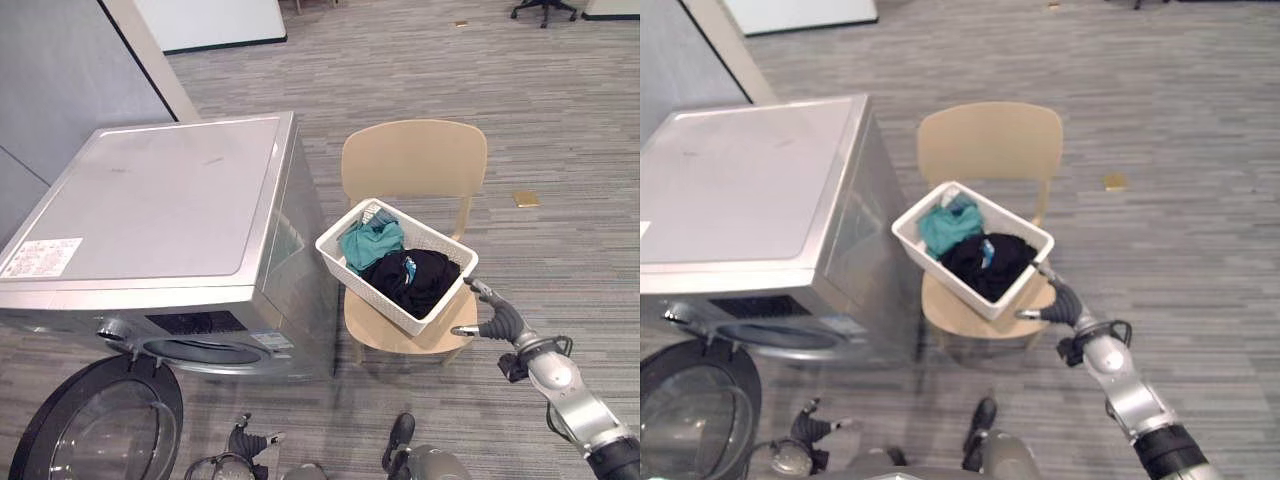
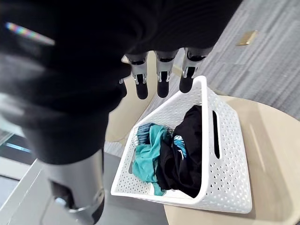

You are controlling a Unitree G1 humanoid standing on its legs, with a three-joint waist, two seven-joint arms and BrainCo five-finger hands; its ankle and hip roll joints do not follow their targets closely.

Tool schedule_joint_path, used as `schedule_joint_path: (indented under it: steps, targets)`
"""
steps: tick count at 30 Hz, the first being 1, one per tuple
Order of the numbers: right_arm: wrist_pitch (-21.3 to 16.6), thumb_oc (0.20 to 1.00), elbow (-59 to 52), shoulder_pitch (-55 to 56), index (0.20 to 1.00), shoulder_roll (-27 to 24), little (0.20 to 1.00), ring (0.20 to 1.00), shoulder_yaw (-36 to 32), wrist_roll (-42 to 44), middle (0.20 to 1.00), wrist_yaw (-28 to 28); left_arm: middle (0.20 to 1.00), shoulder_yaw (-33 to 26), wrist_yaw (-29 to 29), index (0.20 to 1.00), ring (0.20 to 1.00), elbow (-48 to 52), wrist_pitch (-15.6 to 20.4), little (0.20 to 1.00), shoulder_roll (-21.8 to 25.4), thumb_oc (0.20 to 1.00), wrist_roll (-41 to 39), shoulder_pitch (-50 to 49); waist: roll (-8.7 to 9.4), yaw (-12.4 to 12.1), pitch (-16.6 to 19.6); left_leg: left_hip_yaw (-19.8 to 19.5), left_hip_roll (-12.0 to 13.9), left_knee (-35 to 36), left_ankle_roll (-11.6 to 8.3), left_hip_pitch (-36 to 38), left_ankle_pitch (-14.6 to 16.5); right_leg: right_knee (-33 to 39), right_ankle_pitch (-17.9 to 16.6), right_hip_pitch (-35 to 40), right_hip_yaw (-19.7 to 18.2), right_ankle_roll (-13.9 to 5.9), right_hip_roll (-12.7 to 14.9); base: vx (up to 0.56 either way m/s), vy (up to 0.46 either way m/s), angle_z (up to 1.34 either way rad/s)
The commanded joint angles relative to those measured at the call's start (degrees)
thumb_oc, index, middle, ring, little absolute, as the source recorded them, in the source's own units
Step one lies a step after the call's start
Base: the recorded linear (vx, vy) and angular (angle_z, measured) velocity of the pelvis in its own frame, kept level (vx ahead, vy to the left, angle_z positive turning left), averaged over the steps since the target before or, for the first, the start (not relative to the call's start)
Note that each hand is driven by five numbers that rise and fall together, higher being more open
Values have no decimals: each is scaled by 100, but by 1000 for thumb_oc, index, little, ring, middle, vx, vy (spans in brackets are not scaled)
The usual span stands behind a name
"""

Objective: Grab the laundry basket,head to the washer,open it,put in the laundry and shut it.

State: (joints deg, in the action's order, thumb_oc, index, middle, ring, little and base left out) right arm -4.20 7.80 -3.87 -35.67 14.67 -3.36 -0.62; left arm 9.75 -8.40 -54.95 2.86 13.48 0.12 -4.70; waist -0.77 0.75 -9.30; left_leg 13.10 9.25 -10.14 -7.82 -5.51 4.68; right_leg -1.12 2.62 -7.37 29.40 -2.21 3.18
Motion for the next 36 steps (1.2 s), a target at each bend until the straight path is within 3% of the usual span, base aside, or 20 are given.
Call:
schedule_joint_path:
  steps: [1, 2, 3, 5, 9, 14, 21, 27, 28, 30, 35, 36]
  targets:
    - [-347, 1000, -24, -571, 1000, -58, 1000, 1000, 179, -514, 1000, -302, 1000, 57, -60, 1000, 1000, 72, 179, 1000, 181, 1000, -123, -22, 170, -374, -304, -393, -209, 211, 93, -129, -32, 550, -4, 618, -517, -496, 464, 164, 6, -28]
    - [-361, 1000, 40, -698, 1000, -65, 1000, 1000, 256, -593, 1000, -355, 1000, 64, -67, 1000, 1000, 44, 189, 1000, 201, 1000, -125, -31, 195, -462, -364, -535, -249, 323, 118, -326, -294, 514, -29, 571, -529, -450, 460, 57, 18, -38]
    - [-362, 1000, 40, -699, 1000, -65, 1000, 1000, 257, -593, 1000, -356, 1000, 63, -67, 1000, 1000, 44, 189, 1000, 201, 1000, -125, -31, 195, -461, -364, -535, -250, 324, 118, -326, -295, 514, -28, 570, -528, -450, 461, 17, 19, -49]
    - [-387, 1000, 130, -901, 1000, -136, 1000, 1000, 382, -802, 1000, -496, 1000, 64, -64, 1000, 1000, -5, 182, 1000, 231, 1000, -130, -50, 164, -622, -466, -639, -172, 509, 83, -548, -601, 456, 118, 688, -575, -415, 353, 137, 31, -31]
    - [-399, 1000, 184, -1006, 1000, -208, 1000, 1000, 504, -1211, 1000, -612, 1000, 18, -63, 1000, 1000, -66, 169, 1000, 263, 1000, -38, -152, 132, -705, -399, -634, -196, 740, 165, -306, -570, 299, 305, 833, -622, -393, 261, 202, 86, -6]
    - [-250, 1000, 658, -1661, 1000, -222, 1000, 1000, 930, -2000, 1000, -987, 1000, 105, -159, 1000, 1000, -143, 163, 1000, 408, 1000, 67, -91, 259, -837, -464, -569, -397, 593, 379, -248, -432, -265, 509, 746, -806, -373, 382, 169, 122, -15]
    - [27, 1000, 1826, -2982, 1000, -131, 1000, 1000, 1614, -2433, 1000, -1405, 1000, 280, -321, 1000, 1000, 23, 298, 1000, 488, 1000, -155, 80, 214, -1092, -618, -697, -547, 800, 489, -565, -516, -357, 429, 246, -797, -424, 487, 36, 81, 3]
    - [206, 1000, 2987, -3943, 1000, -247, 1000, 1000, 1977, -2442, 1000, -1623, 1000, 404, -385, 1000, 1000, 64, 404, 1000, 550, 1000, -321, 189, 177, -1370, -815, -952, -652, 971, 482, -876, -694, -350, 364, 10, -626, -437, 538, 12, 26, 26]
    - [287, 1000, 3536, -4226, 1000, -203, 1000, 1000, 2101, -2427, 1000, -1742, 1000, 464, -426, 1000, 1000, 5, 434, 1000, 591, 1000, -391, 267, 155, -1531, -912, -1128, -690, 1069, 422, -942, -671, -366, 476, -22, -558, -472, 562, 101, -20, 45]
    - [338, 1000, 3854, -4482, 1000, -194, 1000, 1000, 2179, -2401, 1000, -1818, 1000, 506, -472, 1000, 1000, -39, 449, 1000, 629, 1000, -436, 346, 138, -1620, -993, -1256, -722, 1088, 412, -1098, -737, -383, 463, -122, -481, -468, 571, 41, -28, 50]
    - [443, 1000, 4576, -4991, 1000, -182, 1000, 1000, 2254, -2331, 1000, -2037, 1000, 611, -550, 1000, 1000, -42, 523, 1000, 694, 1000, -573, 521, 87, -1794, -1118, -1472, -788, 1191, 385, -1357, -863, -376, 439, -288, -313, -465, 574, -11, -13, 40]
    - [505, 1000, 5067, -5166, 1000, -40, 1000, 1000, 2111, -1964, 1000, -2125, 1000, 727, -575, 1000, 1000, 18, 570, 1000, 728, 1000, -693, 644, 6, -1928, -1194, -1613, -858, 1279, 348, -1510, -972, -363, 419, -392, -169, -469, 567, -8, -20, 35]
